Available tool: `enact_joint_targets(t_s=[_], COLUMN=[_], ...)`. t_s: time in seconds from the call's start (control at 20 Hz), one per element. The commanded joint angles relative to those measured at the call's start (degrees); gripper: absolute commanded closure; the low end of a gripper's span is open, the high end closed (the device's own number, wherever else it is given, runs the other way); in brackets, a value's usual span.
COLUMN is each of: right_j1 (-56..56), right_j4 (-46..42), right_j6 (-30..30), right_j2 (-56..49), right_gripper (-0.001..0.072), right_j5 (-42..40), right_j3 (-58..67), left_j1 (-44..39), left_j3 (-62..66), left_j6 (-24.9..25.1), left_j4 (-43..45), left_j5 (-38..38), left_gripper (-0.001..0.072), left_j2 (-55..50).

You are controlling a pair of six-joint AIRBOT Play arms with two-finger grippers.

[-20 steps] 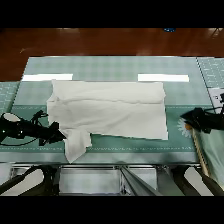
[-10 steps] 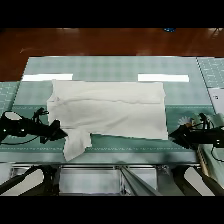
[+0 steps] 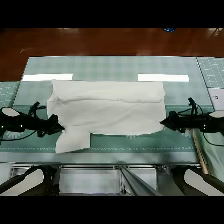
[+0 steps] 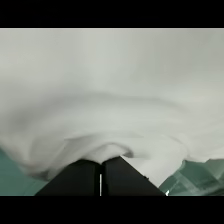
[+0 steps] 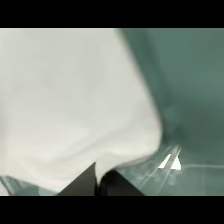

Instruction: Fold the shirts.

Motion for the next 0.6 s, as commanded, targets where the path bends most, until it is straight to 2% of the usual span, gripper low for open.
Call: enact_joint_targets(t_s=[0.0,0.2,0.55], right_j1=[1.01,1.18,5.88], right_j4=[1.2,1.11,3.08], right_j6=[-1.7,0.31,2.21], right_j2=[-0.52,-3.67,-18.75], right_gripper=[0.0685,0.0685,0.0685], right_j5=[4.48,3.69,-0.98], right_j3=[8.5,18.45,32.37], left_j1=[-0.02,-0.22,-6.16], left_j3=[6.86,18.1,44.33], left_j6=[0.04,-0.07,-3.54], left_j4=[-3.39,-7.67,-7.65], left_j5=[-0.63,1.77,-0.81], left_gripper=[0.0684,0.0684,0.0684], left_j2=[0.07,-2.69,-22.97])
